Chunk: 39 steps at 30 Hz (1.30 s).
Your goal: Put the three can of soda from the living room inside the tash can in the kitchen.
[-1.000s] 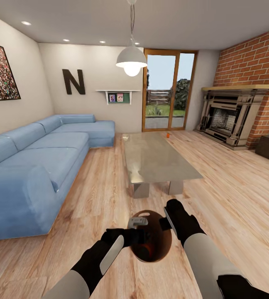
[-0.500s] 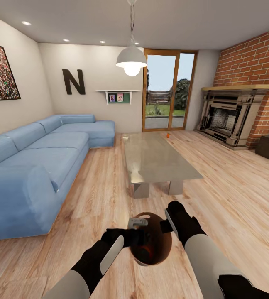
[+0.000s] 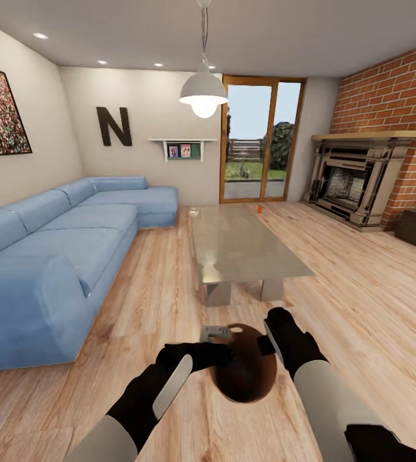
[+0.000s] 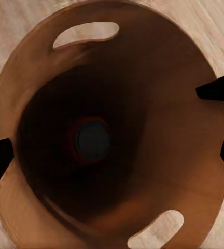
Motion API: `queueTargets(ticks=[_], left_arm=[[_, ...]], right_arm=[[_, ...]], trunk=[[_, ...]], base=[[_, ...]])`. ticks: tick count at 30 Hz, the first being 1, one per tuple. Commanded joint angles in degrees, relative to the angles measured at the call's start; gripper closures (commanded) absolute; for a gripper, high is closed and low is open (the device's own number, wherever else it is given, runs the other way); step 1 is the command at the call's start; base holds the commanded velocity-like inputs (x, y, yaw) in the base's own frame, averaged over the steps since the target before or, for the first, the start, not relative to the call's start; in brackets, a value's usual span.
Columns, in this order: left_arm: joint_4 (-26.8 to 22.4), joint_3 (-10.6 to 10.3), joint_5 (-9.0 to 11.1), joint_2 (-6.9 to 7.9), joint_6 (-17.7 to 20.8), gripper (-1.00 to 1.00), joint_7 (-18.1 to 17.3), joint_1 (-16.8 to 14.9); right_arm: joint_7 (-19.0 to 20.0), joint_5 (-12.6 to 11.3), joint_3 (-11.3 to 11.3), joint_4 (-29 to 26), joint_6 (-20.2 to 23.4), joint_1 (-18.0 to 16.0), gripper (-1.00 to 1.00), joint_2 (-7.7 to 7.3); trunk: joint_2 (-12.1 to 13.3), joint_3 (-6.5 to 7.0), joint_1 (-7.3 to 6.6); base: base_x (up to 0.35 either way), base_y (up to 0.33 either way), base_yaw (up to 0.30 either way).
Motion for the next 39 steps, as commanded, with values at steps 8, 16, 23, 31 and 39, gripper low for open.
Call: queueTargets(ticks=[8,16,23,31,39], left_arm=[[-8.87,-0.02,0.03,0.05,4.04,-1.00,0.05,0.14],[-14.97,0.13,0.10,0.32,6.84,-1.00,0.06,0.50],[-16.11,0.41,0.01,0.55,7.42,-1.00,0.56,0.57],[-15.77,0.30,-0.03,0.58,7.41,-1.00,3.76,0.58],[-8.24,0.38,-0.04,0.52,6.52,-1.00,7.82,0.51]], right_arm=[[-2.90,-0.88,-0.02,2.12,0.00,-0.04,1.00,-0.18],[-4.37,-0.86,-0.01,3.26,0.00,-0.04,1.00,-1.04],[-3.92,-1.17,-0.22,3.21,0.00,-0.09,1.00,-6.64],[-3.65,-1.20,-3.43,2.94,0.00,-0.12,1.00,-11.26],[-3.54,-1.25,-5.98,2.77,0.00,-0.12,1.00,-13.19]], trunk=[[0.00,0.01,0.00],[0.00,0.01,0.00],[0.00,0.01,0.00],[0.00,0.01,0.00],[0.00,0.01,0.00]], base=[[0.000,0.000,0.000],[0.000,0.000,0.000],[0.000,0.000,0.000],[0.000,0.000,0.000],[0.000,0.000,0.000]])
